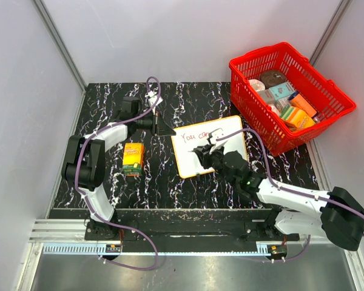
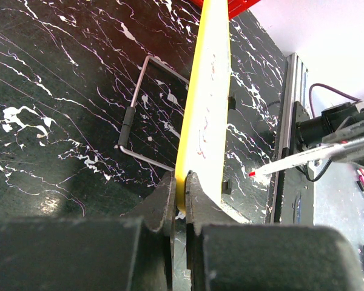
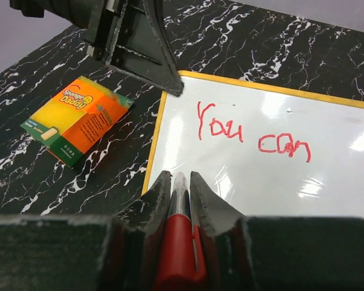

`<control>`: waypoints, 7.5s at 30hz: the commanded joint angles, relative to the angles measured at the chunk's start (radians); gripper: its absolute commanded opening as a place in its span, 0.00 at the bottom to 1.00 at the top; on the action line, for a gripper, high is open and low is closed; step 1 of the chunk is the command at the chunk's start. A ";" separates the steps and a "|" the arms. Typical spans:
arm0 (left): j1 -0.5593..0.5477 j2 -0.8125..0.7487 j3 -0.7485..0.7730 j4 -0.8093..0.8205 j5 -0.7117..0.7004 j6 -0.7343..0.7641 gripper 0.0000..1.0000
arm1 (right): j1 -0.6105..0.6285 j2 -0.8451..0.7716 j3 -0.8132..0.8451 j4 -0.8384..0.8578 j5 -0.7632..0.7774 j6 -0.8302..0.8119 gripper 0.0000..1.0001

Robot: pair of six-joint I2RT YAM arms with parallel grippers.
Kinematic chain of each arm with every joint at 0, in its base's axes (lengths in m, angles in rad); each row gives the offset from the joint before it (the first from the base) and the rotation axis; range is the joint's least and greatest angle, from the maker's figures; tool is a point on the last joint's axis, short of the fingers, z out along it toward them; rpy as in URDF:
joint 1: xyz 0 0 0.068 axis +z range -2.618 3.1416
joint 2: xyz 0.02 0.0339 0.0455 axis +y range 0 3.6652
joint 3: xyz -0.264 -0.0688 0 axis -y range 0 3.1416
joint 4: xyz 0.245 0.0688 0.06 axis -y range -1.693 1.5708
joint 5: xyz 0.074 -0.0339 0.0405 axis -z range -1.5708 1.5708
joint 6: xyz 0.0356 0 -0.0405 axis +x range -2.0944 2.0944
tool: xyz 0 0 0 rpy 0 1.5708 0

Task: Write a sentence on the whiteboard

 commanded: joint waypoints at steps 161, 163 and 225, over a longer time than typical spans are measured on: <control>-0.089 -0.022 -0.350 0.663 0.090 -0.503 0.00 | 0.125 0.110 0.030 0.075 0.319 0.014 0.00; -0.089 -0.022 -0.349 0.663 0.090 -0.503 0.00 | 0.125 0.115 0.037 0.075 0.320 0.011 0.00; -0.089 -0.032 -0.342 0.585 0.073 -0.442 0.00 | 0.004 -0.011 0.028 -0.042 0.084 0.095 0.00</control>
